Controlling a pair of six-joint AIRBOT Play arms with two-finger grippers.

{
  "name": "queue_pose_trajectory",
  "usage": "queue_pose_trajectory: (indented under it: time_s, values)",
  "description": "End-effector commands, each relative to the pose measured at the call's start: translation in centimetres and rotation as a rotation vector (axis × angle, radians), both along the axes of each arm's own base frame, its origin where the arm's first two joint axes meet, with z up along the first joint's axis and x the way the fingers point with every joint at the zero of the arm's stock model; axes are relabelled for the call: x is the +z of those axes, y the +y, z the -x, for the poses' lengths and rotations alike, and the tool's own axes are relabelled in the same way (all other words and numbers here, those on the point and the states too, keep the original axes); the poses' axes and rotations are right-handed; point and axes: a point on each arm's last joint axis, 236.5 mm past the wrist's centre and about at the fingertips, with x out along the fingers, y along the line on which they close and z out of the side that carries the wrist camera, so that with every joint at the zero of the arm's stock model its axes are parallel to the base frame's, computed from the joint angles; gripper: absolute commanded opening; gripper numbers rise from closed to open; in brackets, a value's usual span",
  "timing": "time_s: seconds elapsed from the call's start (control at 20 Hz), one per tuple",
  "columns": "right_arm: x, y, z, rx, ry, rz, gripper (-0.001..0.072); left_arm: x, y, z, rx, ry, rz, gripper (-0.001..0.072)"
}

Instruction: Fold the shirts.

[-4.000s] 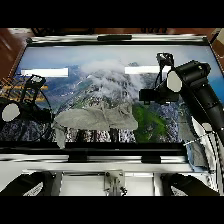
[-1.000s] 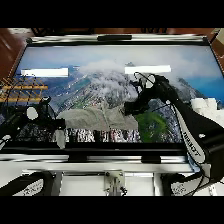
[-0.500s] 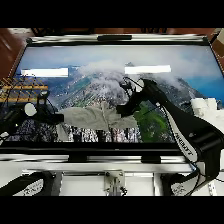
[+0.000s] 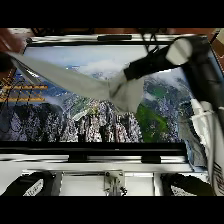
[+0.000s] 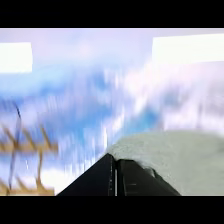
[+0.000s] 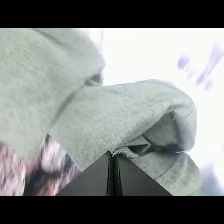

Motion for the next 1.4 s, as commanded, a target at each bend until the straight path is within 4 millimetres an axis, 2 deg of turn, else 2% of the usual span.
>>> queue_pose_trajectory:
  time_s: [0.0, 0.05, 0.1, 0.15, 0.2, 0.25, 0.35, 0.45, 0.5, 0.6, 0.7, 0.75, 0.85, 0.95, 1.05, 1.1, 1.15, 1.2, 1.3, 1.35]
  values:
    - [15.5, -3.1, 3.2, -0.085, -0.389, -0.167, 0.0055, 14.6, 0.7, 7.0, 0.012, -0.363, 0.022, 0.0031]
    - [18.7, -4.3, 4.8, -0.116, -0.462, -0.22, 0.0055, 16.6, 0.8, 8.8, 0.012, -0.417, 0.025, 0.0031]
    - [20.9, -5.4, 6.5, -0.142, -0.506, -0.259, 0.0056, 17.6, 0.9, 10.1, 0.013, -0.447, 0.027, 0.0031]
    - [22.0, -6.3, 7.8, -0.161, -0.52, -0.28, 0.0055, 17.5, 0.9, 10.8, 0.013, -0.442, 0.027, 0.0031]
    - [22.2, -6.9, 9.0, -0.168, -0.508, -0.285, 0.0055, 16.6, 0.9, 10.9, 0.013, -0.402, 0.025, 0.0031]
    - [21.5, -7.2, 9.8, -0.168, -0.477, -0.269, 0.0056, 14.9, 1.0, 10.7, 0.018, -0.335, 0.018, 0.0031]
    - [18.1, -7.5, 10.6, -0.166, -0.349, -0.19, 0.0056, 9.7, 1.2, 9.4, 0.026, -0.154, 0.001, 0.0032]
    - [13.7, -7.9, 10.1, -0.177, -0.206, -0.085, 0.0056, 2.8, 1.1, 7.8, 0.026, 0.046, -0.009, 0.0031]
    - [11.7, -7.9, 9.1, -0.187, -0.149, -0.039, 0.0056, -1.4, 1.0, 7.0, 0.03, 0.151, -0.003, 0.0031]
    - [7.9, -7.2, 6.4, -0.198, -0.072, 0.016, 0.0056, -10.0, 0.2, 6.4, 0.027, 0.357, 0.039, 0.0032]
    - [2.6, -5.6, 2.9, -0.214, 0.029, 0.043, 0.0056, -17.7, -2.3, 7.5, -0.033, 0.543, 0.12, 0.0032]
    - [-0.1, -4.7, 1.2, -0.23, 0.082, 0.046, 0.0057, -20.8, -3.7, 8.3, -0.062, 0.616, 0.175, 0.0032]
    - [-5.7, -2.3, -2.3, -0.263, 0.185, 0.012, 0.0056, -24.6, -5.9, 9.2, -0.095, 0.694, 0.276, 0.0032]
    - [-10.5, 0.3, -4.7, -0.277, 0.271, -0.05, 0.0057, -26.9, -7.3, 9.6, -0.105, 0.726, 0.355, 0.0032]
    - [-15.3, 2.2, -5.6, -0.294, 0.382, -0.084, 0.0064, -27.6, -7.3, 9.4, -0.098, 0.721, 0.369, 0.0032]
    - [-17.2, 2.5, -5.6, -0.3, 0.431, -0.082, 0.0143, -27.5, -7.3, 9.2, -0.098, 0.708, 0.368, 0.0032]
    - [-18.4, 2.3, -5.5, -0.299, 0.463, -0.068, 0.0365, -27.3, -7.3, 8.9, -0.101, 0.691, 0.365, 0.0032]
    - [-18.7, 1.6, -5.4, -0.291, 0.471, -0.045, 0.0503, -27.2, -7.3, 8.8, -0.101, 0.687, 0.365, 0.0032]
    - [-17.8, -1.4, -5.0, -0.29, 0.481, -0.009, 0.0503, -27.2, -7.3, 8.8, -0.101, 0.686, 0.364, 0.0032]
    - [-17.3, -3.6, -4.9, -0.302, 0.488, 0.015, 0.0503, -27.2, -7.3, 8.8, -0.101, 0.686, 0.364, 0.0032]
